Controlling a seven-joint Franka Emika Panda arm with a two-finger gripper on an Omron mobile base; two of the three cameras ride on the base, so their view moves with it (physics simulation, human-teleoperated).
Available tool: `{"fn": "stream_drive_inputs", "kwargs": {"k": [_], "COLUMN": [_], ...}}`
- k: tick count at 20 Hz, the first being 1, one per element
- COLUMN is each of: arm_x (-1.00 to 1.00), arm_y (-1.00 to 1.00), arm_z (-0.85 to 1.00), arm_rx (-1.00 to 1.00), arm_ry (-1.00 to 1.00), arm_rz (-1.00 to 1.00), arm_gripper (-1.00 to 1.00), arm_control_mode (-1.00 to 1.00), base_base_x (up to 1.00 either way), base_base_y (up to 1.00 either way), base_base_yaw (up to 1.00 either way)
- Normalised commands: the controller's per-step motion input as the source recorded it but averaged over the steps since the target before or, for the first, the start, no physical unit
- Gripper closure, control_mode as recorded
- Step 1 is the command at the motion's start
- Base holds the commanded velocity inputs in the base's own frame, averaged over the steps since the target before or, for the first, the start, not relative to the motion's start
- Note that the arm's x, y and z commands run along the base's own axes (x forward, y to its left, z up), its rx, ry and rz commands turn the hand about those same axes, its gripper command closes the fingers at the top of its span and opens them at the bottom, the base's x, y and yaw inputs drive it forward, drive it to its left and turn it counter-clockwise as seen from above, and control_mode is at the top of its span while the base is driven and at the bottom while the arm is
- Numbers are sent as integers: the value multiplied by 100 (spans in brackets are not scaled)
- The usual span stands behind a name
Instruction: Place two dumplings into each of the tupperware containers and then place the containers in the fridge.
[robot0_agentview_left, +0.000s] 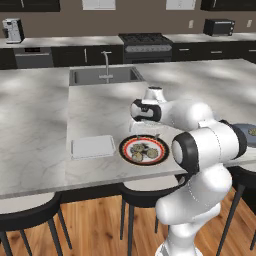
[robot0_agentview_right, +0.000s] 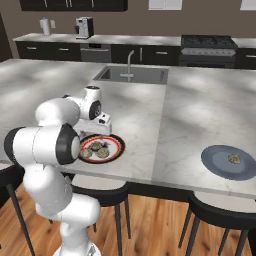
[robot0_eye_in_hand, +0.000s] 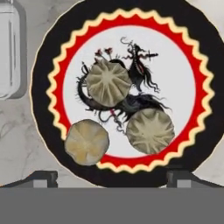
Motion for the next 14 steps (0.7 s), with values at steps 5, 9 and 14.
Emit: {"fn": "stream_drive_inputs", "kwargs": {"k": [5,9,14], "arm_x": [59,52,47], "arm_y": [16,18,4], "arm_z": [-66,-66,-62], "arm_rx": [0,-1,0], "arm_ry": [13,11,6], "arm_rz": [0,0,0], "arm_gripper": [-100,-100,-100], "arm_control_mode": [-100,-100,-100], "base_base_x": [0,0,0], "base_base_y": [0,0,0], "base_base_yaw": [0,0,0]}}
